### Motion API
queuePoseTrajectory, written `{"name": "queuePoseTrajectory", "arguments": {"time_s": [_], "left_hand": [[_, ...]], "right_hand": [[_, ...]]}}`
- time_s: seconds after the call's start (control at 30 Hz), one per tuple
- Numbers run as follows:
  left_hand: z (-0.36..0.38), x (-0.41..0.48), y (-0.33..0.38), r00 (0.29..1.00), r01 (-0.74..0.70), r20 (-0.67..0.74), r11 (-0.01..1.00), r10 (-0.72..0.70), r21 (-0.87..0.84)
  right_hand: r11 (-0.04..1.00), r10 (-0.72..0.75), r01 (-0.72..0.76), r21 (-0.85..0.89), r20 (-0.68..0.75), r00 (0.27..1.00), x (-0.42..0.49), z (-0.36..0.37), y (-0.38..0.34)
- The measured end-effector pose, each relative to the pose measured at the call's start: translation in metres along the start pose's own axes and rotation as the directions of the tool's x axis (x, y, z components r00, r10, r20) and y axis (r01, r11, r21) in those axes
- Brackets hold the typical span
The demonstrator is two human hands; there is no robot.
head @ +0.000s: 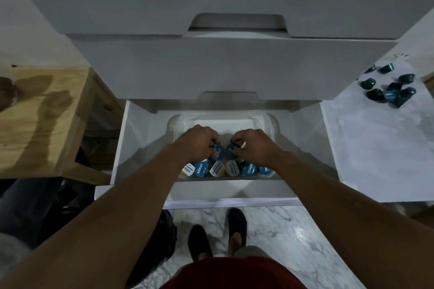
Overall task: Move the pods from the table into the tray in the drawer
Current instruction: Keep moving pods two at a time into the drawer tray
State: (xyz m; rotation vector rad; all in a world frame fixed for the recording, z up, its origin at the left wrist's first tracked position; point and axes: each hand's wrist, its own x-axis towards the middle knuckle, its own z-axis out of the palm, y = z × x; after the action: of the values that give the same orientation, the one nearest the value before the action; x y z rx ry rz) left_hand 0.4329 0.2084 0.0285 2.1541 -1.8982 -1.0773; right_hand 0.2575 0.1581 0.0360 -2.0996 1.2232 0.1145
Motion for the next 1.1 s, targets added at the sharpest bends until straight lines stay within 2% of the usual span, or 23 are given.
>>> {"name": "queuePoseTrajectory", "arguments": {"time_s": [0.37,0.6,0.77,0.93,1.1], "left_hand": [[0.0,-0.004,0.003,1.0,0.0,-0.024,1.0,0.0,0.005],[-0.016,-0.017,0.015,0.966,0.067,-0.257,0.993,-0.04,0.099],[-0.021,-0.037,0.035,0.899,0.15,-0.437,0.96,-0.033,0.235],[-0.008,-0.052,0.061,0.853,0.101,-0.516,0.948,0.074,0.302],[0.005,-0.057,0.096,0.723,-0.055,-0.621,0.921,0.303,0.386]], "right_hand": [[1.0,0.008,-0.008,0.018,0.03,1.0,0.003,0.003,0.003],[1.0,-0.017,0.016,-0.008,-0.074,0.997,0.008,-0.012,0.012],[0.977,-0.144,0.109,-0.182,-0.195,0.97,0.001,-0.03,0.02],[0.962,-0.218,0.151,-0.226,-0.31,0.925,-0.032,-0.043,0.028],[0.965,-0.221,0.121,-0.231,-0.479,0.85,-0.081,-0.061,0.035]]}}
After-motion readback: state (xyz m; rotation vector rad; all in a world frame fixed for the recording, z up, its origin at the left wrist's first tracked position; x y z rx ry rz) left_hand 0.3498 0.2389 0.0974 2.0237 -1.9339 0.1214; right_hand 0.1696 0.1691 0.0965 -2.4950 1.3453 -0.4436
